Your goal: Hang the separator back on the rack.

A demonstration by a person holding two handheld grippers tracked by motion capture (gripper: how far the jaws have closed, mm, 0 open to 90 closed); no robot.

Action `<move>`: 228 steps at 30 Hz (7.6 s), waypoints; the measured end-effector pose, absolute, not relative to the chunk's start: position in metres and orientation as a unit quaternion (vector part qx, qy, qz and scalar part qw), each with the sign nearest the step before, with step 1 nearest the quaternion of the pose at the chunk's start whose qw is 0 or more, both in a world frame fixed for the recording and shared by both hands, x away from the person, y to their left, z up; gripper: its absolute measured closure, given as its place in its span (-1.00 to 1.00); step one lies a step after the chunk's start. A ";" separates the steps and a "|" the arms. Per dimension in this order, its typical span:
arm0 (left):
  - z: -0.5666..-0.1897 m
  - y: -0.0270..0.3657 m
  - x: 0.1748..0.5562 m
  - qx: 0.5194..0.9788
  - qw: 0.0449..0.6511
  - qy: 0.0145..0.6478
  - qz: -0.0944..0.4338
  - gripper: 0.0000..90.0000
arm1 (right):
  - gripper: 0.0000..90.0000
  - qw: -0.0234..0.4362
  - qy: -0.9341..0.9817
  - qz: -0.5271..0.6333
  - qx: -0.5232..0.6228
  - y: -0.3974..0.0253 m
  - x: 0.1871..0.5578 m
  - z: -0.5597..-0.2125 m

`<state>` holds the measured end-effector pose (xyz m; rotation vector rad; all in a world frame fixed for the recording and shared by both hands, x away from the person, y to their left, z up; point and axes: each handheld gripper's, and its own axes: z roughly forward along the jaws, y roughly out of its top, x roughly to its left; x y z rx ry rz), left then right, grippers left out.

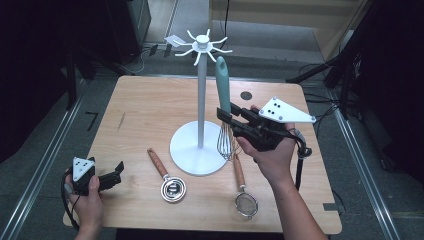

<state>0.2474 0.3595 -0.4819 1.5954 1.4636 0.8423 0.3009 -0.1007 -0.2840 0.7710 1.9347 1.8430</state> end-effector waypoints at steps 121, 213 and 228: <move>-0.482 0.360 0.248 0.629 0.399 0.580 0.331 -1.00 | 1.00 0.229 0.651 0.678 0.252 -0.054 0.319 -0.229; -0.482 0.358 0.251 0.637 0.391 0.575 0.333 -1.00 | 0.40 0.177 0.715 0.512 0.441 -0.156 0.300 -0.407; -0.482 0.358 0.252 0.637 0.391 0.576 0.332 -1.00 | 0.35 0.120 0.742 0.452 0.480 -0.160 0.301 -0.424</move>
